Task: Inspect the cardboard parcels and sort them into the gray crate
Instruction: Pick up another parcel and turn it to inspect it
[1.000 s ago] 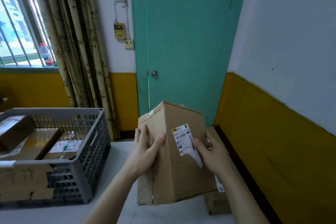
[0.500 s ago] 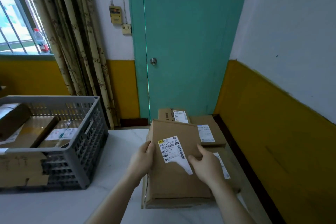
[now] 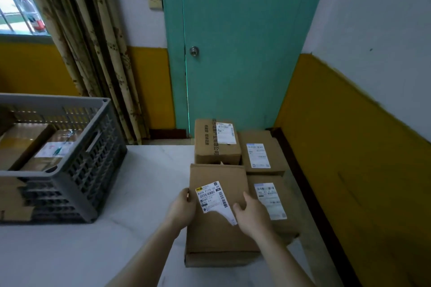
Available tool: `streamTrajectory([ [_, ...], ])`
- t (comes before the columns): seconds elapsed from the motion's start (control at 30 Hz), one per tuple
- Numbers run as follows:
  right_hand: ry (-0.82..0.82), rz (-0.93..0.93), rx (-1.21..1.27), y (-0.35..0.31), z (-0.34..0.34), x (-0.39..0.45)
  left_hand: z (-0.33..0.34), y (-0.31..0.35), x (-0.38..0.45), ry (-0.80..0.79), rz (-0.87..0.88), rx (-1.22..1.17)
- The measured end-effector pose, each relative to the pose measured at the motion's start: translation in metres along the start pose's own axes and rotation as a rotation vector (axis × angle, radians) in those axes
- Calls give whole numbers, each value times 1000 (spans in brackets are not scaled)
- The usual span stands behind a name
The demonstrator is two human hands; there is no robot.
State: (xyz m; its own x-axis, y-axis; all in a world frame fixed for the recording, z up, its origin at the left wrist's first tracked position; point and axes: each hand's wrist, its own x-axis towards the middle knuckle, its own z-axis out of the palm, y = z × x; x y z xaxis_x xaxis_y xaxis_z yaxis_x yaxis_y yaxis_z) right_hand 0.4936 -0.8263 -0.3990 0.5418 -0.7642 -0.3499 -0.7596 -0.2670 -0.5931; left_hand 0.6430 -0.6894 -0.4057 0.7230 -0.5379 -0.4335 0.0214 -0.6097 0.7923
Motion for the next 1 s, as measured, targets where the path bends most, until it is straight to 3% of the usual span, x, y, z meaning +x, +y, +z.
streamTrajectory([
  [0.77,-153,-48,-30,21,12,55,28,-17,45,-43,-26,10],
  [1.0,-51,-89,66,10,1,41,8,-17,27,135,15,-59],
])
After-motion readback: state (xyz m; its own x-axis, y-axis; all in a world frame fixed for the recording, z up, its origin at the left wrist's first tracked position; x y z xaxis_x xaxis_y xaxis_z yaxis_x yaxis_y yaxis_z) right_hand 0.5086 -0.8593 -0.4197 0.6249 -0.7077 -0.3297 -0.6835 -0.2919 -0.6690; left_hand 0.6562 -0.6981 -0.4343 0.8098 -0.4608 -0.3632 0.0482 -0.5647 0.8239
